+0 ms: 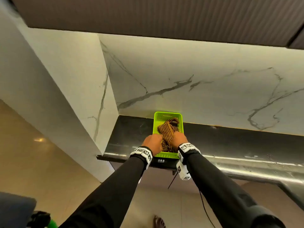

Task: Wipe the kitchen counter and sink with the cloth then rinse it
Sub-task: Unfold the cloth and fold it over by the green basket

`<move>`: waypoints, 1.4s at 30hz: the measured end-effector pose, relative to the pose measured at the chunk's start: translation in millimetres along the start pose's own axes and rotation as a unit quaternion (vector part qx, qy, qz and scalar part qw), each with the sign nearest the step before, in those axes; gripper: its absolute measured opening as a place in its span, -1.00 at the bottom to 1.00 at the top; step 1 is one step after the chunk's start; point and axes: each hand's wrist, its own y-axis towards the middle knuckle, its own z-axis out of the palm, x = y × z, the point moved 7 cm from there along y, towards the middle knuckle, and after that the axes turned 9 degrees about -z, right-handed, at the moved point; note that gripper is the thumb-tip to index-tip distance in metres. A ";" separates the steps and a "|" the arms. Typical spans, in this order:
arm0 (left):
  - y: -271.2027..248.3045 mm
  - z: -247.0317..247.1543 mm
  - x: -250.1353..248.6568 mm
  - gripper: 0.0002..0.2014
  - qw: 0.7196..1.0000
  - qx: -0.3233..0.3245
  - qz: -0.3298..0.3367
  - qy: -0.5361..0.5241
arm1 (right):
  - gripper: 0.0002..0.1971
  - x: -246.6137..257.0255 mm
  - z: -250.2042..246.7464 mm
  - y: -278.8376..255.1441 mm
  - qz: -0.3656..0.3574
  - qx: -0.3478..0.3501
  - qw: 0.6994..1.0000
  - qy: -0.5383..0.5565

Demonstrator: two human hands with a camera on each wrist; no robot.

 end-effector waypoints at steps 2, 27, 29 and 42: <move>13.3 2.9 -1.5 -0.71 1.000 0.012 -0.015 -0.005 | -0.65 -1.4 6.7 9.2 0.003 0.022 0.998 -0.051; 27.2 -176.2 -67.7 -0.85 0.946 -0.153 0.200 -0.203 | -0.72 65.1 -214.4 -29.0 -0.216 -0.252 0.894 0.301; 16.1 -193.5 -79.0 -0.80 0.914 -0.139 0.239 -0.296 | -0.63 67.7 -232.0 -52.5 -0.216 -0.259 0.871 0.358; -23.1 -208.7 -177.5 -0.56 0.790 0.045 0.295 -0.535 | -0.67 -32.1 -296.8 -170.2 -0.191 -0.459 0.787 0.365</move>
